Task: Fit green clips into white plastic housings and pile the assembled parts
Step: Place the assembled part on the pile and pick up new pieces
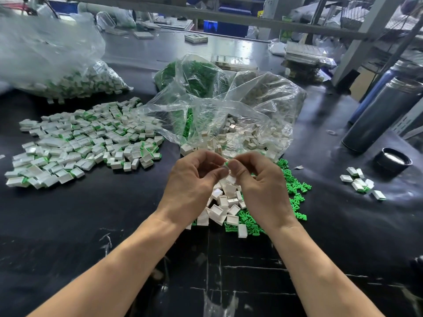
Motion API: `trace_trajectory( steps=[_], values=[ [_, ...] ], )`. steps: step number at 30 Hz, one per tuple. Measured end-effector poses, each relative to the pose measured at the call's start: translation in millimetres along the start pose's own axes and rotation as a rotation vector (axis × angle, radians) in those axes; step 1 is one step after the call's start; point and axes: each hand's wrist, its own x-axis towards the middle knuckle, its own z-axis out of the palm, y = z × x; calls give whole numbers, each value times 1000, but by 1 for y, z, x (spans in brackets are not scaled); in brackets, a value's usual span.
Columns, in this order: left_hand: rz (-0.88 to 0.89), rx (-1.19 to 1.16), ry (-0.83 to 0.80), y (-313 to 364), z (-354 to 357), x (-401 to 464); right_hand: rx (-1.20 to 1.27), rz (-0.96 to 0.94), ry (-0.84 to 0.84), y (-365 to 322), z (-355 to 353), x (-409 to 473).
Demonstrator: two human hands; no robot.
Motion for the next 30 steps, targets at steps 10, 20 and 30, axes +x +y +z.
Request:
trace_trajectory(
  steps=[10, 20, 30],
  values=[
    [-7, 573, 78, -16, -44, 17, -174, 106, 96, 6, -14, 6],
    [-137, 981, 344, -26, -88, 38, -588, 302, 134, 19, -45, 20],
    [-213, 1004, 376, -27, -95, 38, -687, 457, -19, 22, -64, 24]
  ],
)
